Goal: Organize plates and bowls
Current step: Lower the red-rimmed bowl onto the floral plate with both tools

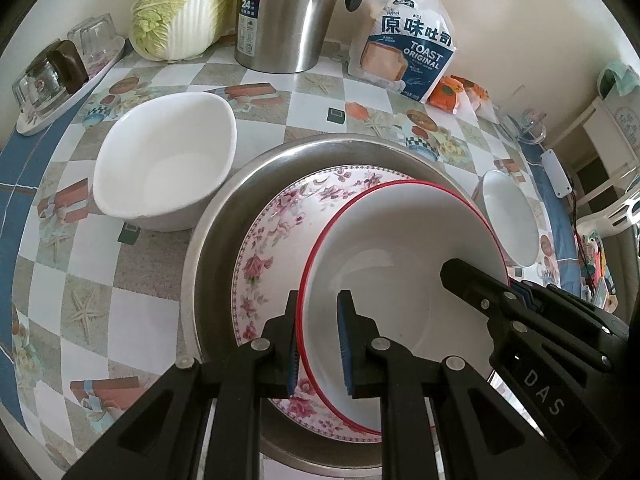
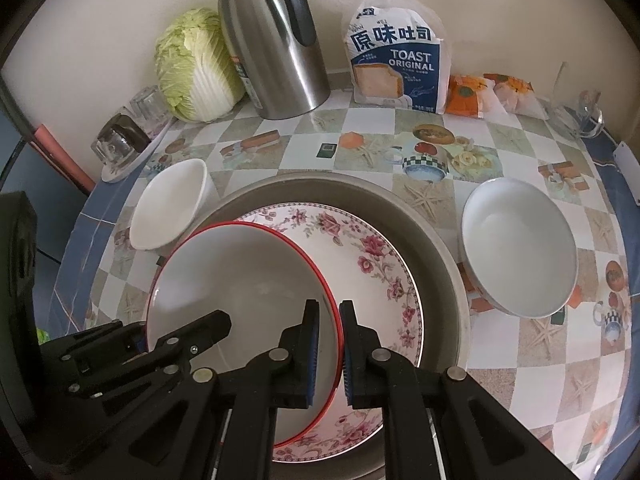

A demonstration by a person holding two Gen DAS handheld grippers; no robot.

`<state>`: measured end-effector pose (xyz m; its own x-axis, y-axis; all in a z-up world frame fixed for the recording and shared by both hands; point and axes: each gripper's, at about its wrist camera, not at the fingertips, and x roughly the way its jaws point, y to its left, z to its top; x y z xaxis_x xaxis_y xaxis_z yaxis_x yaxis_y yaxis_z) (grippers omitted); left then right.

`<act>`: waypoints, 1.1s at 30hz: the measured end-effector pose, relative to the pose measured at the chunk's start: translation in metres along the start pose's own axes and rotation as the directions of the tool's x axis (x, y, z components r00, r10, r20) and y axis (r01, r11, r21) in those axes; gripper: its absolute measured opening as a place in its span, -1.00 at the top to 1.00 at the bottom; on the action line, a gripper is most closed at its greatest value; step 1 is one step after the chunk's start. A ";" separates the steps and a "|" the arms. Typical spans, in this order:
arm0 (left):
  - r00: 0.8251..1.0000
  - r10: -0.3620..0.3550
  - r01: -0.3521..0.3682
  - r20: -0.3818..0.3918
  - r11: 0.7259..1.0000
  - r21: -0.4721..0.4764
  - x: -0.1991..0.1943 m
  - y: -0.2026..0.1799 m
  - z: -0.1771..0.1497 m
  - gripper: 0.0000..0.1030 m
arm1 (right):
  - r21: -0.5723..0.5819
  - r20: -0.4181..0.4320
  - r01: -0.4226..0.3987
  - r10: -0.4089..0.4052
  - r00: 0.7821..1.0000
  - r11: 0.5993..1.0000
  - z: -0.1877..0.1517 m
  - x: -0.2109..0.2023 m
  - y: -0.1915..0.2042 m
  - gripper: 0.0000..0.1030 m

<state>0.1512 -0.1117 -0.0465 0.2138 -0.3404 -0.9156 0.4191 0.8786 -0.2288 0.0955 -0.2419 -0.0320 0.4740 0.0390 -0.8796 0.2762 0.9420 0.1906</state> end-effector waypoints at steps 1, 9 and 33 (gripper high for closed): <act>1.000 0.000 0.000 0.000 1.000 -0.001 0.000 0.000 0.000 0.70 | 0.003 -0.001 -0.002 0.002 1.000 1.000 0.000 0.001 -0.001 0.77; 1.000 -0.003 0.003 -0.008 1.000 -0.006 0.005 0.000 0.002 0.70 | 0.016 -0.005 -0.008 0.008 1.000 1.000 -0.001 0.005 -0.003 0.74; 1.000 -0.026 0.026 0.010 1.000 -0.014 -0.004 0.000 0.003 0.65 | 0.075 0.036 -0.016 0.014 0.999 0.997 -0.005 0.001 -0.011 0.75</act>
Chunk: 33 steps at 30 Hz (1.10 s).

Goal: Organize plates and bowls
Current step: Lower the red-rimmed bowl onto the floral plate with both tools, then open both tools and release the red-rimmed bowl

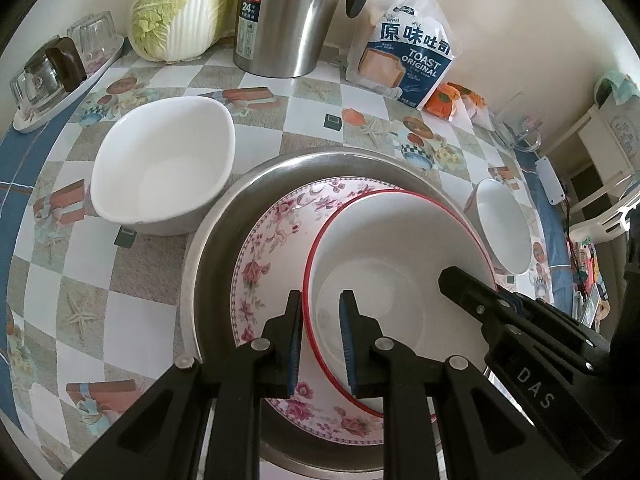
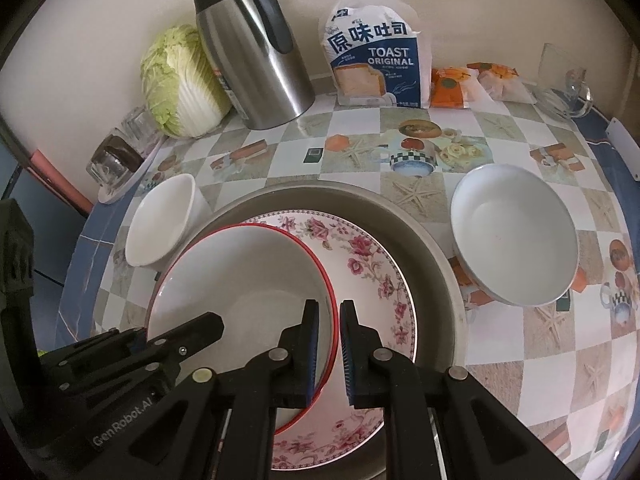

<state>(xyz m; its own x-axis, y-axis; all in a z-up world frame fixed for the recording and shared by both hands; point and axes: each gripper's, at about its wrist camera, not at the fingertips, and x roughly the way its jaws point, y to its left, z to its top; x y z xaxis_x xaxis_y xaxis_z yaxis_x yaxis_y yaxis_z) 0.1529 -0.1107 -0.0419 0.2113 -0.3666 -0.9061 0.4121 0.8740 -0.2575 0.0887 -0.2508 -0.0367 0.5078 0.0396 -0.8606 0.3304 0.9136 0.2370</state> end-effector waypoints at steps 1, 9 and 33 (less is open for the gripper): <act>1.000 0.001 -0.001 0.001 1.000 0.000 0.000 0.000 0.000 0.65 | 0.004 0.003 -0.001 0.001 1.000 1.000 0.000 -0.001 0.000 0.75; 0.999 0.015 -0.015 0.028 1.000 0.002 -0.013 0.000 0.000 0.65 | 0.033 0.046 -0.009 0.007 0.999 0.999 -0.007 -0.017 -0.004 0.75; 0.980 0.161 -0.167 0.121 0.985 0.046 -0.050 -0.011 -0.011 -0.29 | 0.073 0.092 0.077 -0.084 0.992 0.994 -0.027 -0.052 -0.015 -0.18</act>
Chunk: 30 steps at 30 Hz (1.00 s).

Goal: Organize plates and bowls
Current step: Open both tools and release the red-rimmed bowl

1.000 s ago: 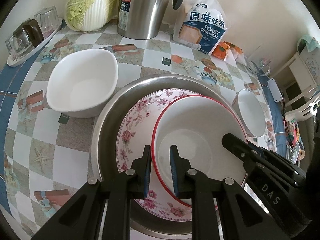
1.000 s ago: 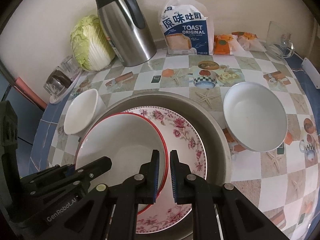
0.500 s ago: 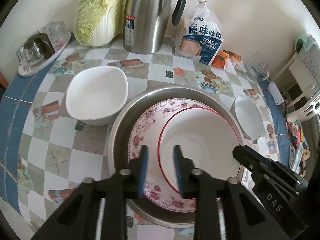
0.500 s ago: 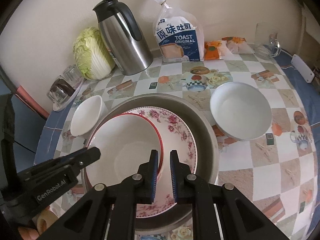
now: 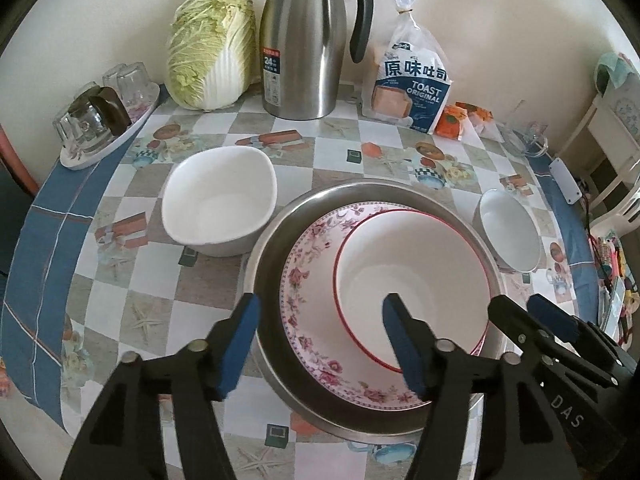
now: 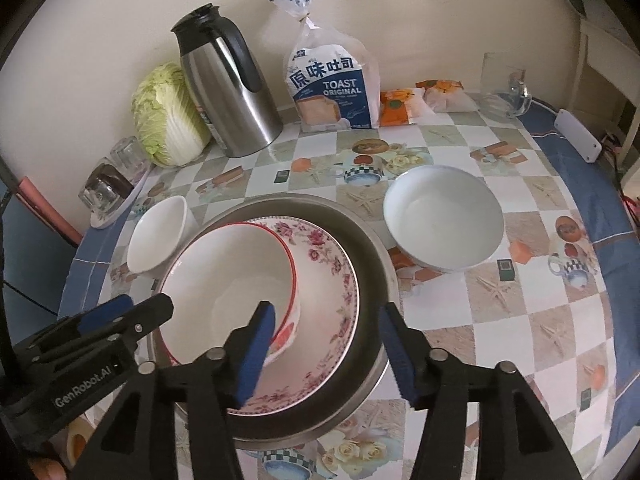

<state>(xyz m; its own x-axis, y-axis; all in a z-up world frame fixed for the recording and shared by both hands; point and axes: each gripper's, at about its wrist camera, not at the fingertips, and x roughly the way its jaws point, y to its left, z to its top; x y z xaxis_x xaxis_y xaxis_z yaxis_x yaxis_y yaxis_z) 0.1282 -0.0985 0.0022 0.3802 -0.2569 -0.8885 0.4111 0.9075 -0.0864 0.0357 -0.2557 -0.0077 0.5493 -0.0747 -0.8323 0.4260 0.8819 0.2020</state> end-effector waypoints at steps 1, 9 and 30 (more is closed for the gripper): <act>1.000 0.004 -0.004 0.002 1.000 -0.002 0.000 0.001 0.000 -0.29 | 0.000 0.001 0.005 -0.005 1.000 1.000 -0.001 0.000 0.000 -0.21; 1.000 0.030 -0.030 -0.002 0.999 -0.025 -0.001 0.010 -0.002 -0.56 | -0.007 0.016 0.039 -0.039 0.999 0.999 -0.008 -0.005 0.001 -0.59; 0.998 0.064 -0.063 0.015 0.996 -0.063 -0.007 0.024 0.000 -0.70 | -0.027 0.058 0.054 -0.052 0.997 0.998 -0.005 -0.013 0.008 -1.00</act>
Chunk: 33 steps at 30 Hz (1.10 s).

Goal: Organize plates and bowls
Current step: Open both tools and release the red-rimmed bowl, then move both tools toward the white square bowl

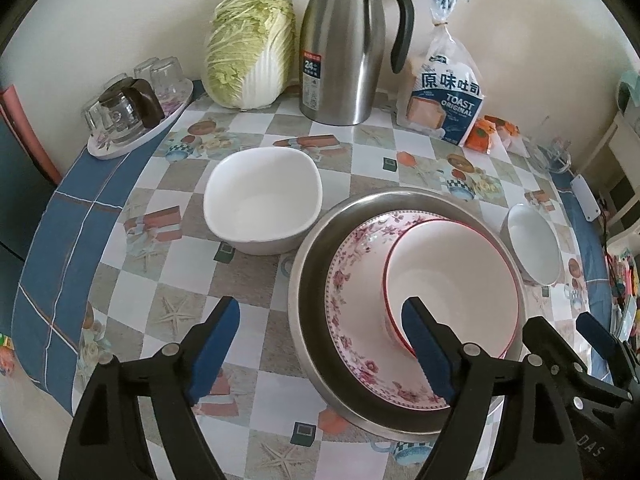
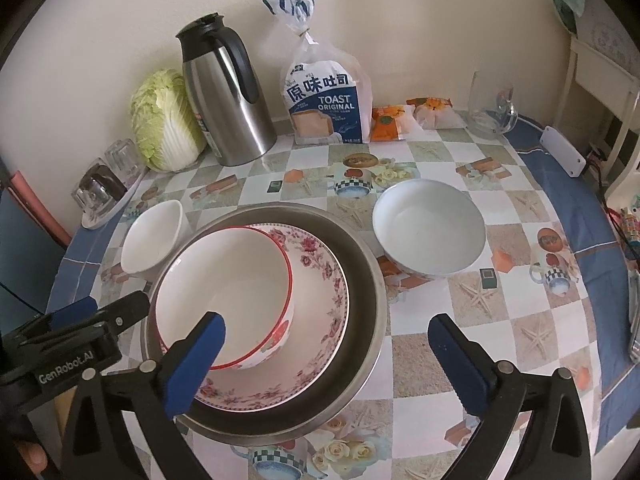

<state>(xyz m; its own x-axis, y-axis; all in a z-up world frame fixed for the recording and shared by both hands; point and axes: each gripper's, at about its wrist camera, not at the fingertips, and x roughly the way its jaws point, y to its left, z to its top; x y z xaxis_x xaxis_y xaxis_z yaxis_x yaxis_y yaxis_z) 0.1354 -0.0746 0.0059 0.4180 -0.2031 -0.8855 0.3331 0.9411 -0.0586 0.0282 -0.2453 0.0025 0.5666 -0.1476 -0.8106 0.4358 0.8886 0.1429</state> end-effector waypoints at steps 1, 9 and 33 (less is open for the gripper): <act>1.000 -0.005 0.005 0.003 1.000 -0.007 0.000 0.002 0.001 -0.78 | -0.001 0.005 0.000 0.000 1.000 1.000 0.000 -0.001 0.001 -1.00; 0.999 -0.017 0.020 0.036 0.997 -0.081 -0.001 0.023 0.009 -0.88 | 0.001 0.037 0.000 0.000 0.999 1.000 0.004 -0.004 0.009 -1.00; 0.994 0.008 0.026 0.110 0.953 -0.302 0.006 0.128 0.041 -0.89 | -0.092 0.074 0.011 -0.004 0.997 0.996 0.012 0.009 0.075 -1.00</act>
<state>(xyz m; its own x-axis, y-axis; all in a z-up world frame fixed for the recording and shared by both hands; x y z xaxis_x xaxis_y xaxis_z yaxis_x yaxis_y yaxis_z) 0.2153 0.0334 0.0124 0.5110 -0.2245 -0.8297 0.0729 0.9731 -0.2184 0.0743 -0.1854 0.0123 0.6154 -0.1831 -0.7667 0.3759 0.9231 0.0813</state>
